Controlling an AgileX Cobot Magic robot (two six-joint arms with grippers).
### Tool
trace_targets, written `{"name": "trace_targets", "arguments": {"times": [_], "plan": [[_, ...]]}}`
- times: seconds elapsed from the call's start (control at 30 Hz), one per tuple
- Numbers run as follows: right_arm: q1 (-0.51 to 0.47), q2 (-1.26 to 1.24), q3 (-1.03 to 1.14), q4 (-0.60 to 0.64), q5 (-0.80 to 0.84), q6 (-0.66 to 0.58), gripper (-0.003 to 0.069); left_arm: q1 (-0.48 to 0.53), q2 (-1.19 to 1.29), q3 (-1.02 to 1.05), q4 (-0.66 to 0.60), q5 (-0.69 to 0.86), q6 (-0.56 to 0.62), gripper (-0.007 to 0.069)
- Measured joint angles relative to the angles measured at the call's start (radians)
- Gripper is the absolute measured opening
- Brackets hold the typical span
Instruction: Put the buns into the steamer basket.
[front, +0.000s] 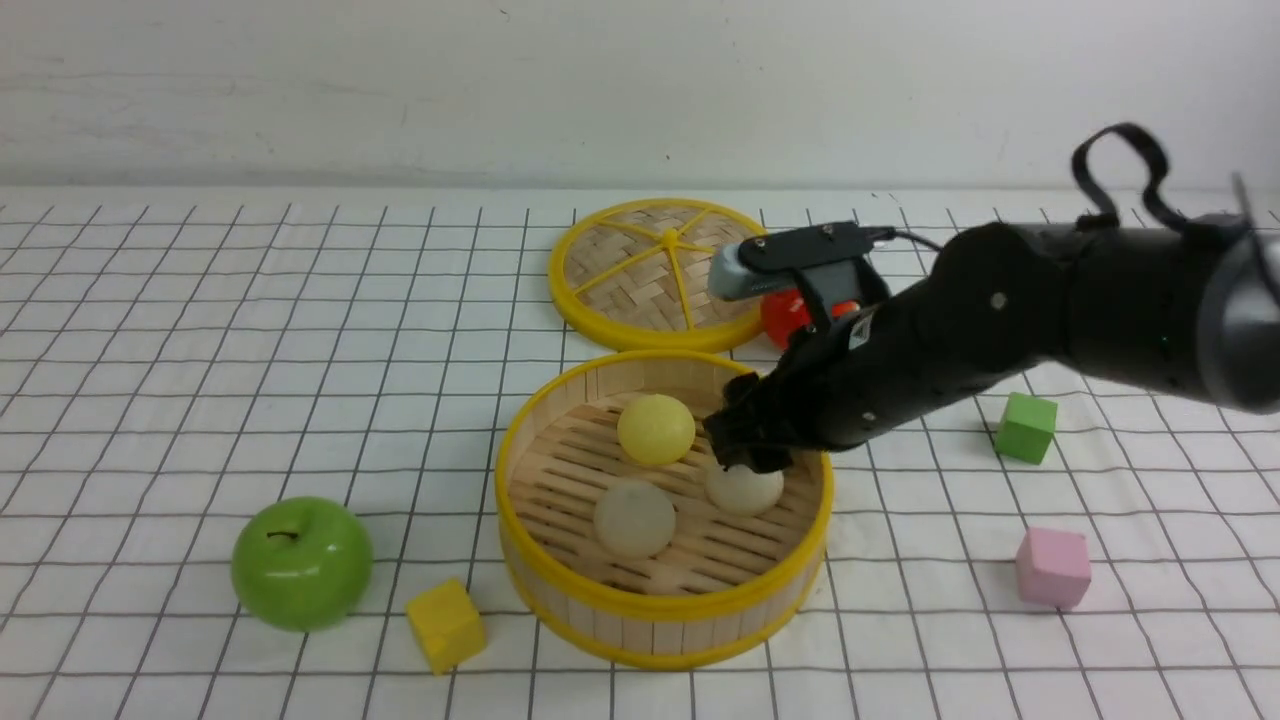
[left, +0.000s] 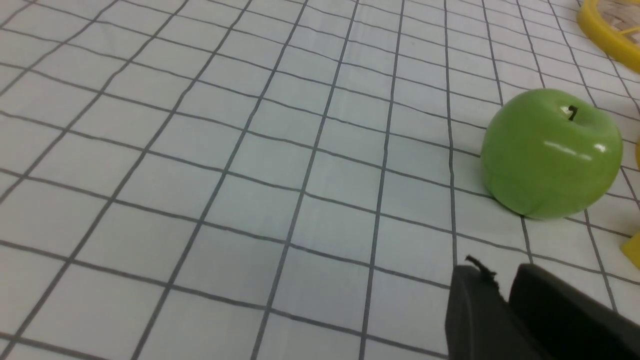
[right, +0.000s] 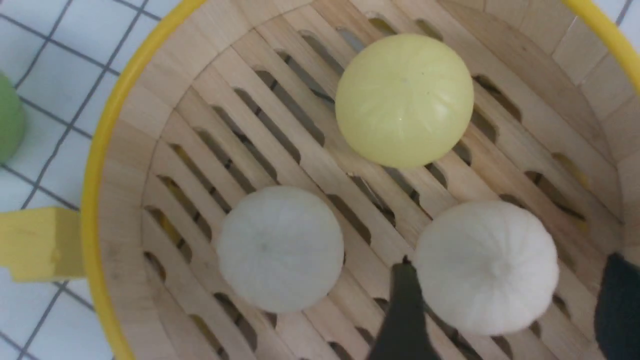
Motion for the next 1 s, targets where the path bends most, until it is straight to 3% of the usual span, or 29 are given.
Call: {"name": "trace_targets", "arguments": {"times": [0.2, 0.37, 0.47, 0.63, 0.7, 1.0], "plan": [[0.000, -0.178, 0.000, -0.077, 0.164, 0.033, 0.0542, 0.000, 0.000, 0.000, 0.000, 0.000, 0.000, 0.0103], [0.000, -0.316, 0.038, -0.115, 0.289, 0.077, 0.0491, 0.000, 0.000, 0.000, 0.000, 0.000, 0.000, 0.0110], [0.000, -0.427, 0.130, -0.122, 0.302, 0.096, 0.0391, 0.000, 0.000, 0.000, 0.000, 0.000, 0.000, 0.0112], [0.000, -0.604, 0.319, -0.118, 0.241, 0.140, 0.0077, 0.000, 0.000, 0.000, 0.000, 0.000, 0.000, 0.0118], [0.000, -0.657, 0.369, -0.099, 0.223, 0.154, 0.0002, 0.000, 0.000, 0.000, 0.000, 0.000, 0.000, 0.0120], [0.000, -0.729, 0.451, 0.003, 0.294, 0.189, -0.0020, 0.000, 0.000, 0.000, 0.000, 0.000, 0.000, 0.0129]]}}
